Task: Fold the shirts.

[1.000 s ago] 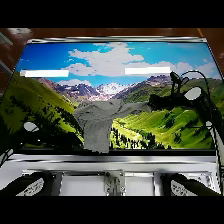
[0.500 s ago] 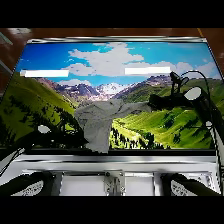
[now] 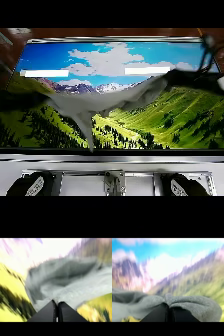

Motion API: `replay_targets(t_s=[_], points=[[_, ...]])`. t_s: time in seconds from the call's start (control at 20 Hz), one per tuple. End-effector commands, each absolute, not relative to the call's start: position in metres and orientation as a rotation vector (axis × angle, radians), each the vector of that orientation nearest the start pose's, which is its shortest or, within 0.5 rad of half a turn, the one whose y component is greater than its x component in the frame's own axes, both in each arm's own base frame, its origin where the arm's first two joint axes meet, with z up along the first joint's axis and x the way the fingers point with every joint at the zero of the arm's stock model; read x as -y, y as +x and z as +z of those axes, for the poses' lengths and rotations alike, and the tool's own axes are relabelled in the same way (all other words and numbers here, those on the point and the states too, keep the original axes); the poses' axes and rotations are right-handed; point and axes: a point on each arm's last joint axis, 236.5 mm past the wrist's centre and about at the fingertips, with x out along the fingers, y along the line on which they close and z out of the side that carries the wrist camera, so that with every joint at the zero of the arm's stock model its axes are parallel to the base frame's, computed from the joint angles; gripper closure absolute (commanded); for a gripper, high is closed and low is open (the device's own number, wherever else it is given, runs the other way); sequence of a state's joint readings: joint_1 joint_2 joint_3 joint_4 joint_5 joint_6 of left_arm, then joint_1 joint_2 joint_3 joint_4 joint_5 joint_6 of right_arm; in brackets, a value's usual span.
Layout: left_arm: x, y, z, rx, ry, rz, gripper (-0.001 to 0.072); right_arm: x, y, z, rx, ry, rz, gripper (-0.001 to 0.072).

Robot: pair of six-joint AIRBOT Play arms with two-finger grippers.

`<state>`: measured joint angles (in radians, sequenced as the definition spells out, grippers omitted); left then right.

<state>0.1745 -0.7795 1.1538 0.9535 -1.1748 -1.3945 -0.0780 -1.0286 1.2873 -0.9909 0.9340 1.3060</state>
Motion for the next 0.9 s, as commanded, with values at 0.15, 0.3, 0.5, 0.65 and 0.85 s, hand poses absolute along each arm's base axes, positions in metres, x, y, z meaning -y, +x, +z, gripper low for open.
replay_targets(t_s=[0.15,0.3,0.5,0.65,0.85], points=[[0.031,0.199,0.513,0.011,-0.022,-0.066,0.067,-0.031,0.299,0.514,0.188,0.104,0.198,0.065],[0.05,0.171,0.524,0.026,-0.02,-0.095,0.0669,-0.038,0.239,0.56,0.329,0.045,0.186,0.065],[0.056,0.167,0.481,-0.157,-0.012,-0.121,0.0669,-0.038,0.204,0.578,0.393,-0.004,0.156,0.0651],[0.054,0.171,0.438,-0.331,-0.03,-0.136,0.067,-0.03,0.215,0.573,0.371,-0.026,0.121,0.0651],[0.046,0.188,0.372,-0.572,-0.11,-0.157,0.0669,-0.02,0.284,0.54,0.237,0.008,0.128,0.065]])
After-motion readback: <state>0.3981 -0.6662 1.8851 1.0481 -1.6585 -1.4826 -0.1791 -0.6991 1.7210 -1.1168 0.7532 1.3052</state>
